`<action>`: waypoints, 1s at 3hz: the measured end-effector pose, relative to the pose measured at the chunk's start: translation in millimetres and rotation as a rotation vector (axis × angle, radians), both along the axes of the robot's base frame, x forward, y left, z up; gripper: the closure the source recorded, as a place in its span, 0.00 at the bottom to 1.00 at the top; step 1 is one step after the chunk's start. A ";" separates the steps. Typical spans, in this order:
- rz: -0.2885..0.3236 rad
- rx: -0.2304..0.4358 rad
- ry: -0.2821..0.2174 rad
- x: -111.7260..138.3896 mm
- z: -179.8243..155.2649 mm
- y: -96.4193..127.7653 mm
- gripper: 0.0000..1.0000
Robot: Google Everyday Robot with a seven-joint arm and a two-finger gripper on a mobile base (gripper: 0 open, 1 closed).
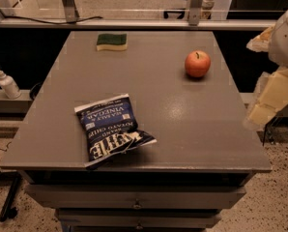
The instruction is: Move blue chip bag near apple
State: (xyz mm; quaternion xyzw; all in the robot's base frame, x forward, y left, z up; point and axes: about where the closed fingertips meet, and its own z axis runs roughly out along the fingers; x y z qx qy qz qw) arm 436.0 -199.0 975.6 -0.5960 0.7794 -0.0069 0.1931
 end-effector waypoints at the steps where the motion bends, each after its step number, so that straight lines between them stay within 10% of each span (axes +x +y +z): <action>1: 0.037 0.183 -0.021 -7.3 -13.4 52.7 0.00; 3: 0.110 0.475 0.009 -28.7 -55.0 160.7 0.00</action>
Offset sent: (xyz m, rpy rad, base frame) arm -0.0235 0.1830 -0.0508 0.5614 -0.0162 0.1587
